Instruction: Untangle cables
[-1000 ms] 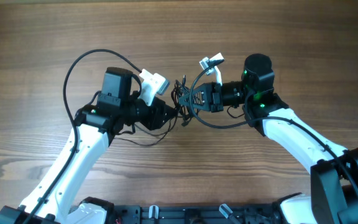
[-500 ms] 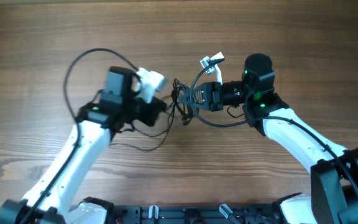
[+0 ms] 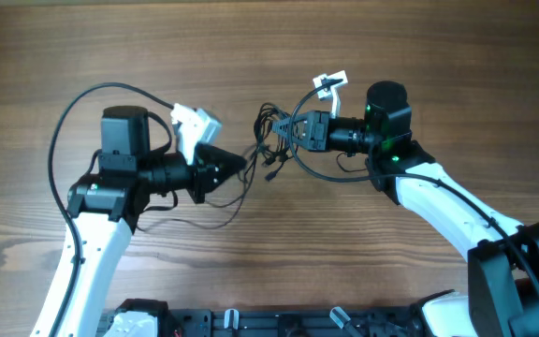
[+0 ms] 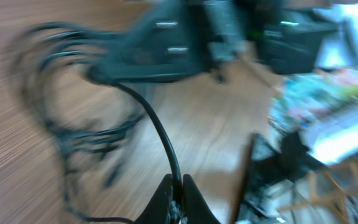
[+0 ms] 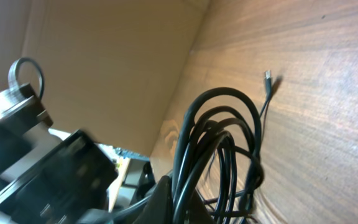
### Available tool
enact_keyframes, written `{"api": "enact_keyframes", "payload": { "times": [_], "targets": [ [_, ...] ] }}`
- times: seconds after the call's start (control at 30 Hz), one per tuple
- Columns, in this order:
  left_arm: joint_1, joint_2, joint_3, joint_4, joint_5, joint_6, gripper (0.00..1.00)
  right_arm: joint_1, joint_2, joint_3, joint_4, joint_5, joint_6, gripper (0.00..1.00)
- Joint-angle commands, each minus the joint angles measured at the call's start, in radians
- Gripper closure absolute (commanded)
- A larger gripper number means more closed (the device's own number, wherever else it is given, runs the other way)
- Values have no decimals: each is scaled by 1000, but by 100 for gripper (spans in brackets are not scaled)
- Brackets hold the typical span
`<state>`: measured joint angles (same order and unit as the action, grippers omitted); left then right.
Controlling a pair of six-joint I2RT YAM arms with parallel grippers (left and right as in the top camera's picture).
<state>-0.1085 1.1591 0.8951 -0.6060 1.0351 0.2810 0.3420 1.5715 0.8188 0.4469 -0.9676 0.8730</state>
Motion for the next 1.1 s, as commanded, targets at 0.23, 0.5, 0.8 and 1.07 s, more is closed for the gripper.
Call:
{"api": "enact_keyframes", "payload": {
  "times": [0.23, 0.5, 0.8, 1.07],
  "targets": [
    [222, -13, 6, 2, -204, -164, 96, -17, -6, 6, -96, 43, -93, 96],
    [280, 19, 6, -62, -369, -314, 30, -22, -6, 6, 139, -172, -87, 96],
    [178, 20, 6, -62, 114, 243, 21, -11, -5, 6, 138, -570, -118, 96],
    [14, 20, 6, -24, 134, 371, 10, 54, -5, 6, 137, -653, -160, 96]
  ]
}}
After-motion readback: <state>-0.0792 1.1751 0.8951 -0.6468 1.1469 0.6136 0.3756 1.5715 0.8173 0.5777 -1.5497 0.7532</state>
